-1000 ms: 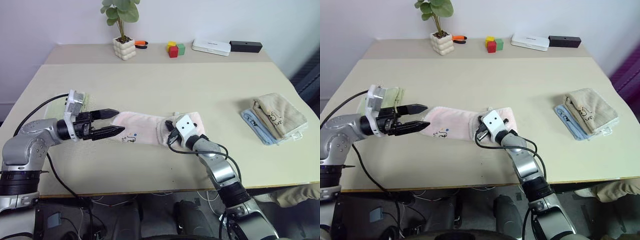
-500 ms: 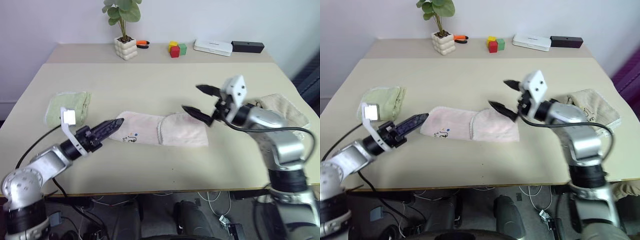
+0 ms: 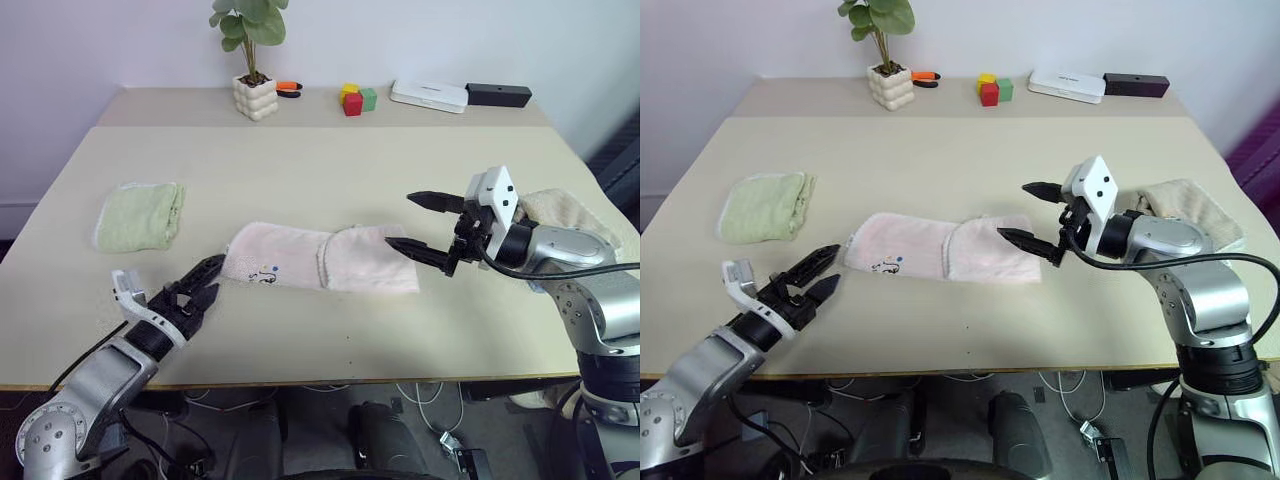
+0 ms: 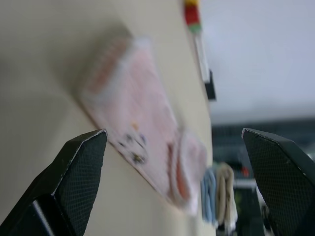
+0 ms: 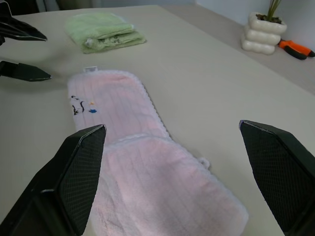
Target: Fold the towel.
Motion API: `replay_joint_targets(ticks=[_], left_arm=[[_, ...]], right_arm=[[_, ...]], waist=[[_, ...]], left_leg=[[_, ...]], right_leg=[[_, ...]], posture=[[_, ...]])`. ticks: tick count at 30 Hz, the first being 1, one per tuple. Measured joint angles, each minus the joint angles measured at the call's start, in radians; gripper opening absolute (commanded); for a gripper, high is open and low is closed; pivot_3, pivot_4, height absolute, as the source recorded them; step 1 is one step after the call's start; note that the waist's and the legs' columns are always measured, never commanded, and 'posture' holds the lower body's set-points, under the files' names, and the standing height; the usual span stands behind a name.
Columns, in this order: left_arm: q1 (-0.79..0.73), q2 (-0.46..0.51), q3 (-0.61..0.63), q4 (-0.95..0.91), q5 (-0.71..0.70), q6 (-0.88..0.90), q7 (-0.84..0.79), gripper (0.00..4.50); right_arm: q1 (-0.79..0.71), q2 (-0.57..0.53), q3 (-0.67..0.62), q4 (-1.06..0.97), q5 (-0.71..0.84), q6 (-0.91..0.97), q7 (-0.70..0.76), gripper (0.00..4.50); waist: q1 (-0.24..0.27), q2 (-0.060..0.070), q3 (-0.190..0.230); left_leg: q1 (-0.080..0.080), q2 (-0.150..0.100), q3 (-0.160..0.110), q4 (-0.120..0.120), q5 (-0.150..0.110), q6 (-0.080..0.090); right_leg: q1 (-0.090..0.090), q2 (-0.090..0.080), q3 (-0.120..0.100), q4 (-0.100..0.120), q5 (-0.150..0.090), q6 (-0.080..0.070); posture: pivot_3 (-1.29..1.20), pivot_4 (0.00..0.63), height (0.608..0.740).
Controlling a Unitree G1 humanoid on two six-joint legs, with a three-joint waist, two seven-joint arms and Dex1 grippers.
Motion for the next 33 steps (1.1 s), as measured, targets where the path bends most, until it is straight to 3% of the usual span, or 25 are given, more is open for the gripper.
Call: replay_joint_targets(ticks=[7,17,20,27,33], left_arm=[[-0.023,-0.036,-0.059,0.045,-0.036,-0.040,0.041,4.50],[-0.146,0.021,-0.107,0.175,0.033,-0.011,0.003,4.50],[-0.203,0.040,-0.122,0.236,0.074,0.018,-0.026,3.74],[-0.253,0.012,-0.122,0.306,0.127,0.038,-0.047,0.14],[-0.271,0.021,-0.114,0.306,0.153,0.063,-0.077,0.06]], right_arm=[[0.000,-0.001,0.000,0.001,-0.025,-0.016,-0.015,4.42],[0.004,0.000,0.001,0.001,-0.048,-0.029,-0.043,4.42],[0.004,0.000,0.002,0.001,-0.057,-0.035,-0.046,4.50],[0.004,0.000,0.002,0.001,-0.066,-0.035,-0.060,4.50],[0.039,-0.016,0.001,-0.001,-0.077,-0.037,-0.059,4.50]], waist=[[-0.002,0.000,0.000],[0.000,0.000,0.000],[-0.002,0.001,-0.001],[0.001,0.003,-0.001],[0.001,0.004,-0.002]], left_leg=[[0.000,0.000,0.001,0.000,0.000,0.000],[0.000,-0.001,0.001,0.000,0.000,0.000],[0.000,-0.001,0.001,0.000,0.000,0.000],[0.000,-0.002,0.001,-0.002,0.000,0.000],[0.000,-0.003,0.001,-0.002,0.000,0.000]], right_leg=[[0.000,0.000,0.000,-0.001,0.000,0.000],[0.000,-0.001,0.000,-0.001,0.000,-0.001],[0.000,-0.001,0.001,-0.003,0.001,-0.001],[0.001,-0.002,0.000,-0.005,0.001,-0.001],[0.001,-0.004,-0.001,-0.005,0.001,-0.001]], posture=[[0.00,0.150,0.740],[0.00,0.150,0.740],[0.00,0.150,0.740],[0.00,0.150,0.740],[0.00,0.150,0.740]])
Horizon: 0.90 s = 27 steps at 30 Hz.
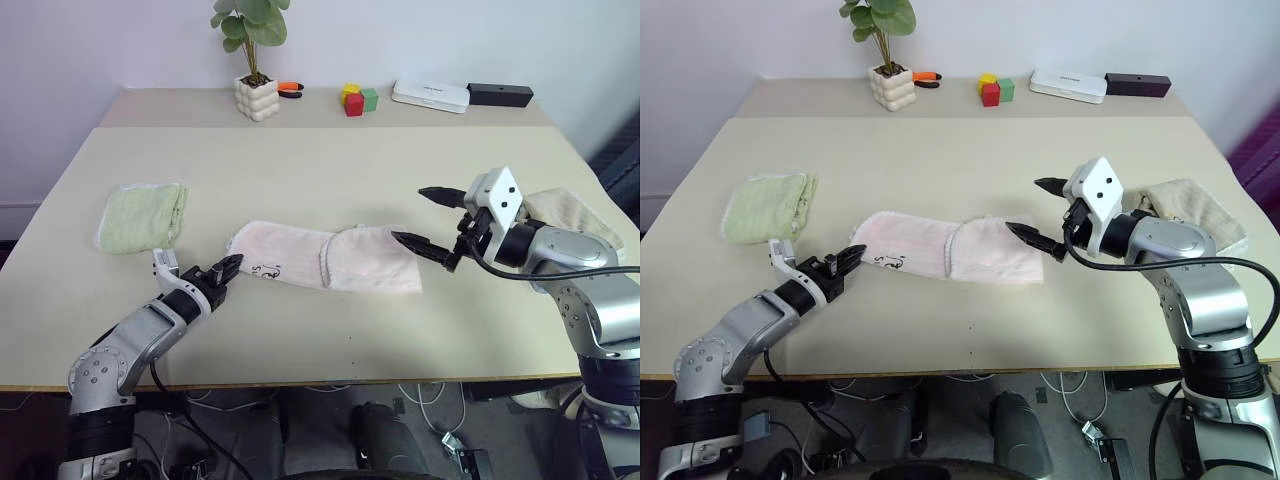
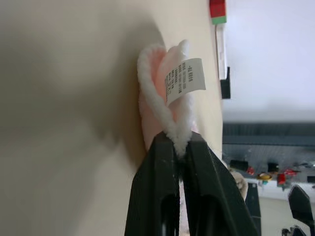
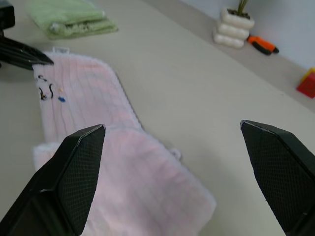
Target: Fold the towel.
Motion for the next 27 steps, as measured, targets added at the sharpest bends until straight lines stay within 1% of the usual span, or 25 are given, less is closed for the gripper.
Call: replay_joint_targets(ticks=[2,5,9,11,14,18,19,20,23,27], left_arm=[[-0.021,0.036,0.005,0.013,0.042,0.002,-0.045,0.06],[-0.070,0.081,0.026,0.003,0.071,0.021,-0.144,0.06],[-0.173,0.135,0.016,-0.036,0.150,0.048,-0.299,0.06],[-0.229,0.152,-0.017,-0.054,0.195,0.069,-0.384,0.06],[-0.284,0.181,-0.107,-0.095,0.318,0.090,-0.526,0.06],[-0.365,0.168,-0.247,-0.102,0.496,0.082,-0.692,0.06],[-0.395,0.164,-0.299,-0.095,0.567,0.068,-0.745,0.06],[-0.404,0.160,-0.320,-0.092,0.597,0.060,-0.766,0.06],[-0.474,0.095,-0.412,-0.017,0.733,0.032,-0.857,0.06],[-0.531,0.011,-0.502,0.041,0.842,0.031,-0.937,0.06]], right_arm=[[0.034,-0.034,-0.007,-0.007,0.001,0.000,0.016,4.50],[0.094,-0.072,-0.061,-0.013,0.029,0.012,0.055,4.50],[0.194,-0.137,-0.131,-0.032,0.076,0.024,0.133,4.50],[0.226,-0.139,-0.158,-0.042,0.099,0.025,0.153,4.50],[0.255,-0.143,-0.185,-0.060,0.124,0.027,0.171,4.50],[0.282,-0.144,-0.209,-0.069,0.136,0.022,0.184,4.50],[0.290,-0.144,-0.216,-0.070,0.140,0.018,0.185,4.50],[0.291,-0.144,-0.220,-0.071,0.141,0.016,0.186,4.50],[0.300,-0.144,-0.248,-0.080,0.144,0.015,0.185,4.50],[0.320,-0.143,-0.268,-0.105,0.153,0.019,0.173,4.50]], waist=[[-0.001,-0.001,0.001],[-0.002,-0.002,0.001],[-0.001,-0.002,0.001],[-0.002,-0.002,0.001],[-0.005,-0.002,0.001],[-0.002,-0.002,0.001],[0.000,-0.002,0.001],[-0.001,-0.002,0.001],[0.000,-0.003,0.002],[-0.001,-0.003,0.002]], left_leg=[[-0.001,0.000,0.000,-0.001,0.000,0.000],[-0.001,-0.001,0.001,-0.005,0.000,0.000],[-0.002,-0.003,0.001,-0.010,0.000,0.000],[-0.002,-0.003,0.001,-0.010,0.000,0.001],[-0.001,-0.002,0.001,-0.010,0.000,0.001],[-0.001,-0.002,0.000,-0.009,0.000,0.001],[-0.001,-0.002,0.000,-0.009,0.000,0.001],[-0.001,-0.002,0.000,-0.009,0.000,0.001],[-0.001,-0.002,-0.001,-0.009,0.000,0.001],[-0.002,-0.002,-0.002,-0.009,0.000,0.001]], right_leg=[[-0.001,0.000,-0.001,-0.001,0.000,0.000],[0.000,-0.001,0.000,-0.007,0.001,-0.001],[0.000,-0.001,-0.001,-0.011,0.001,-0.001],[0.000,-0.001,-0.001,-0.010,0.001,-0.001],[0.000,0.001,-0.001,-0.010,0.001,0.000],[0.000,0.002,0.000,-0.009,0.001,0.000],[0.000,0.002,0.000,-0.010,0.001,0.000],[0.000,0.002,0.000,-0.010,0.001,0.000],[0.000,0.002,0.000,-0.010,0.001,0.000],[0.000,0.004,0.000,-0.010,0.001,0.003]], posture=[[0.00,0.150,0.740],[0.00,0.150,0.740],[0.00,0.150,0.740],[0.00,0.150,0.740],[0.00,0.150,0.740],[0.00,0.150,0.740],[0.00,0.150,0.740],[0.00,0.150,0.740],[0.00,0.150,0.740],[0.00,0.150,0.740]])
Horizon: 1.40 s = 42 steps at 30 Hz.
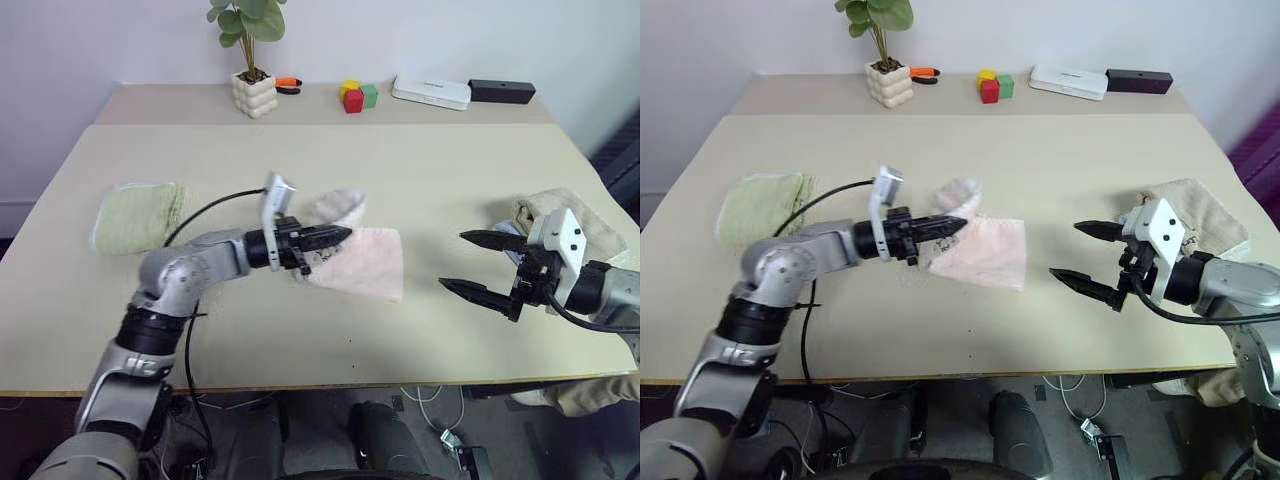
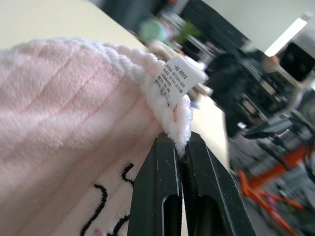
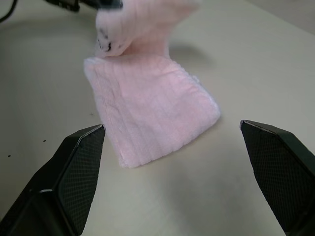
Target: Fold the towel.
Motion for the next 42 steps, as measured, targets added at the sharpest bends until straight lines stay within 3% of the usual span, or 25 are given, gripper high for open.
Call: replay_joint_targets(ticks=[5,13,22,30,37,40,42], left_arm=[[-0.073,-0.126,-0.074,0.129,0.141,-0.035,-0.059,0.06],[-0.117,-0.240,-0.183,0.257,0.329,-0.100,-0.139,0.06],[-0.103,-0.248,-0.215,0.266,0.430,-0.104,-0.204,4.46],[-0.069,-0.210,-0.156,0.128,0.381,-0.089,-0.311,4.48],[-0.074,-0.170,0.019,0.045,0.275,-0.037,-0.314,4.48],[-0.095,-0.177,0.101,0.089,0.277,-0.045,-0.233,3.63],[-0.113,-0.198,0.164,0.156,0.297,-0.078,-0.144,2.70]], right_arm=[[0.023,0.000,-0.027,-0.025,0.009,0.005,-0.022,4.50],[0.042,0.000,-0.039,-0.056,0.009,0.013,-0.060,4.50],[0.050,0.000,-0.039,-0.067,0.009,0.020,-0.086,4.50],[-0.072,0.055,0.028,-0.029,0.007,0.019,-0.139,4.50],[-0.196,0.133,0.086,0.055,-0.036,-0.008,-0.228,4.50],[-0.246,0.190,0.107,0.090,-0.066,-0.016,-0.296,4.50],[-0.275,0.283,0.139,0.096,-0.074,-0.018,-0.362,3.66]], waist=[[0.001,0.000,0.000],[-0.001,0.000,0.000],[-0.001,0.000,0.000],[-0.002,0.001,0.000],[-0.001,0.001,0.000],[-0.001,0.001,0.000],[-0.002,0.001,0.000]], left_leg=[[0.000,0.002,-0.002,0.001,0.000,0.000],[0.000,0.002,-0.003,0.000,0.000,0.000],[0.000,0.003,-0.003,0.001,0.000,0.000],[0.000,0.004,-0.003,0.000,0.000,0.000],[0.001,0.004,-0.004,0.001,0.000,0.000],[0.001,0.003,-0.004,0.002,0.000,0.000],[0.001,0.004,-0.004,0.001,0.000,0.000]], right_leg=[[0.000,0.003,0.000,0.001,0.001,0.001],[0.000,0.004,0.000,0.001,0.001,0.002],[0.000,0.004,0.000,0.001,0.001,0.001],[0.000,0.005,0.000,0.002,0.001,0.002],[0.000,0.005,0.000,0.004,0.002,0.004],[0.000,0.005,0.000,0.004,0.002,0.005],[0.000,0.006,0.000,0.005,0.003,0.005]], posture=[[0.00,0.150,0.740],[0.00,0.150,0.740],[0.00,0.150,0.740],[0.00,0.150,0.740],[0.00,0.150,0.740],[0.00,0.150,0.740],[0.00,0.150,0.740]])
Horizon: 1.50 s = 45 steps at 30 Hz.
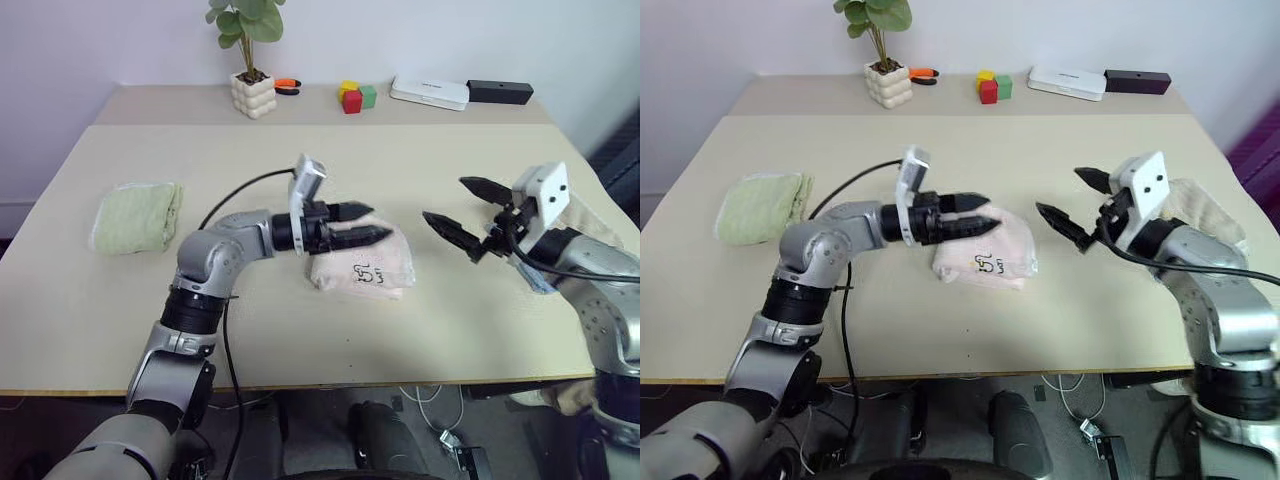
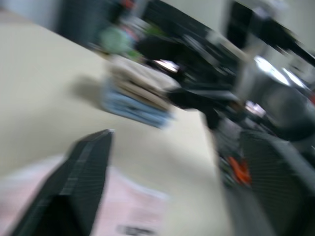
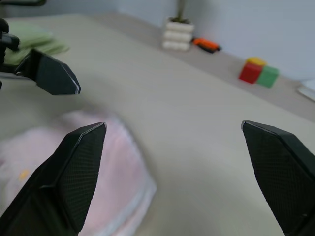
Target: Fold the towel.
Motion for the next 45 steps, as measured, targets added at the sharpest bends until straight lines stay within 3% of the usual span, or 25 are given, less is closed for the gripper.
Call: replay_joint_targets(ticks=[5,7,15,22,33,45], left_arm=[[0.002,-0.064,0.053,0.116,0.076,-0.099,0.162,0.10],[0.007,-0.104,0.052,0.140,0.111,-0.138,0.214,0.00],[0.070,-0.207,0.000,0.125,0.185,-0.194,0.299,0.00],[0.100,-0.194,-0.052,0.130,0.255,-0.218,0.314,0.00],[0.133,-0.196,-0.072,0.171,0.314,-0.268,0.309,0.00],[0.156,-0.189,-0.053,0.223,0.331,-0.322,0.311,0.00]], right_arm=[[-0.040,0.170,0.099,0.032,-0.107,-0.023,-0.187,1.12],[-0.059,0.232,0.125,0.046,-0.176,-0.050,-0.279,0.04],[-0.024,0.435,0.198,0.079,-0.325,-0.078,-0.514,0.04],[0.068,0.509,0.338,0.112,-0.412,-0.124,-0.538,0.04],[0.071,0.533,0.301,0.261,-0.431,-0.200,-0.568,0.04],[0.074,0.553,0.252,0.272,-0.422,-0.212,-0.593,0.04]], waist=[[0.003,0.000,0.000],[0.006,0.000,0.000],[-0.001,0.000,0.000],[-0.002,0.001,0.000],[0.000,0.000,0.000],[-0.001,0.000,-0.001]], left_leg=[[-0.001,0.000,0.000,0.000,0.000,0.000],[-0.001,0.000,0.000,0.000,0.000,-0.001],[-0.001,0.000,0.001,-0.001,0.001,-0.001],[0.001,0.000,0.001,0.000,0.001,-0.002],[0.001,0.000,0.000,0.001,0.002,-0.003],[0.002,0.000,0.000,0.001,0.002,-0.003]], right_leg=[[-0.002,0.000,0.000,0.002,0.002,0.004],[-0.002,0.000,0.000,0.002,0.002,0.004],[-0.003,0.000,0.000,0.005,0.002,0.004],[-0.004,0.000,0.000,0.011,0.002,0.004],[-0.004,0.000,0.000,0.011,0.002,0.004],[-0.002,0.000,0.000,0.011,0.002,0.004]], posture=[[0.00,0.150,0.740],[0.00,0.150,0.740],[0.00,0.150,0.740],[0.00,0.150,0.740],[0.00,0.150,0.740],[0.00,0.150,0.740]])
